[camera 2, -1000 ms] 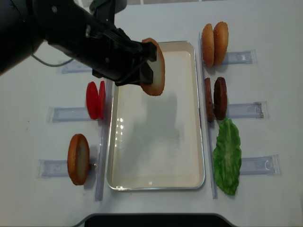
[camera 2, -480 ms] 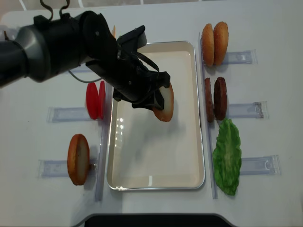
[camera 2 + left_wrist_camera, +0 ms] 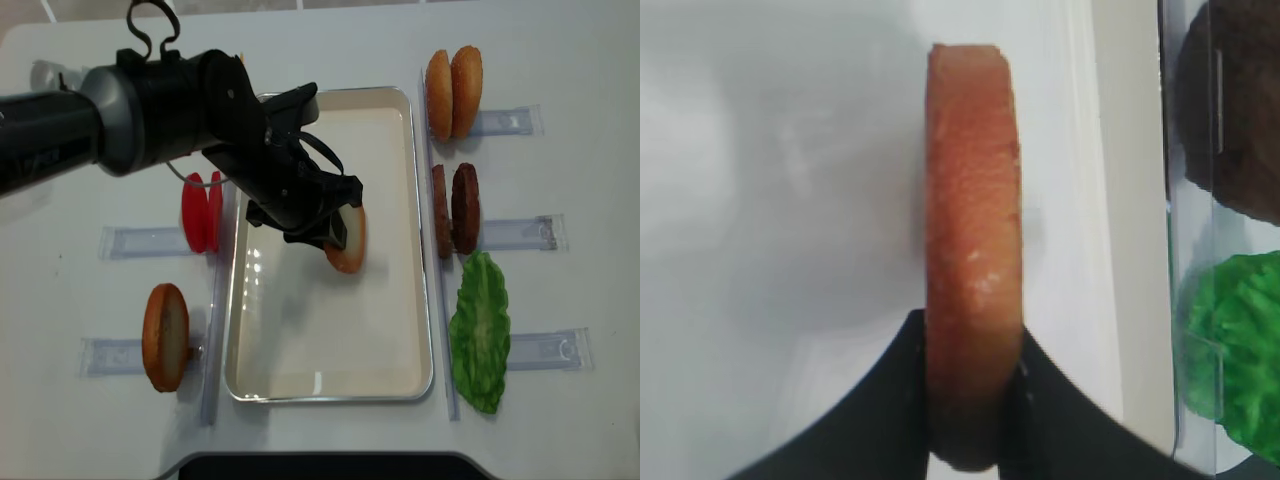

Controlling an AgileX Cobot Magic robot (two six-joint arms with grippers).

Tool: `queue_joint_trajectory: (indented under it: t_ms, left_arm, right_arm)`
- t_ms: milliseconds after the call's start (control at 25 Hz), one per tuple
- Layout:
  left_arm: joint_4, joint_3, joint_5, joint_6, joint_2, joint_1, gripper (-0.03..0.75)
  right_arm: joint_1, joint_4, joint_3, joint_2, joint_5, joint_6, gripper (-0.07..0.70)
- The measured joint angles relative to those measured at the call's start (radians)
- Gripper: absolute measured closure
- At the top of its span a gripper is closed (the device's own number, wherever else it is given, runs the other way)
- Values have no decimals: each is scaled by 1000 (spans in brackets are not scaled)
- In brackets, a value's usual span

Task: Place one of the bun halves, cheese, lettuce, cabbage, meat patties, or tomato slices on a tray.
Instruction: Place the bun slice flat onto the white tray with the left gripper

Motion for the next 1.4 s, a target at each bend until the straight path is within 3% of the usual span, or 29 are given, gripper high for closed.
queue_joint_trajectory:
  t_ms: [320, 440, 720, 960, 1160, 1280, 1400]
  left_arm:
    - [-1, 0, -9, 20, 11, 0, 595]
    - [-2, 0, 2, 21, 11, 0, 557]
    - [-2, 0, 59, 21, 11, 0, 384]
    - [42, 0, 100, 3, 11, 0, 358]
    - [180, 0, 147, -118, -24, 0, 356]
    - [214, 0, 199, -145, -60, 14, 353]
    - [230, 0, 210, -151, -104, 21, 335]
  right_arm:
    - [0, 0, 0, 0, 0, 0, 202]
    - [0, 0, 0, 0, 0, 0, 202]
    - [0, 0, 0, 0, 0, 0, 202]
    - [0, 0, 0, 0, 0, 0, 207]
    - [0, 0, 0, 0, 0, 0, 215]
    - [0, 0, 0, 0, 0, 0, 216]
    - [0, 0, 0, 0, 0, 0, 216]
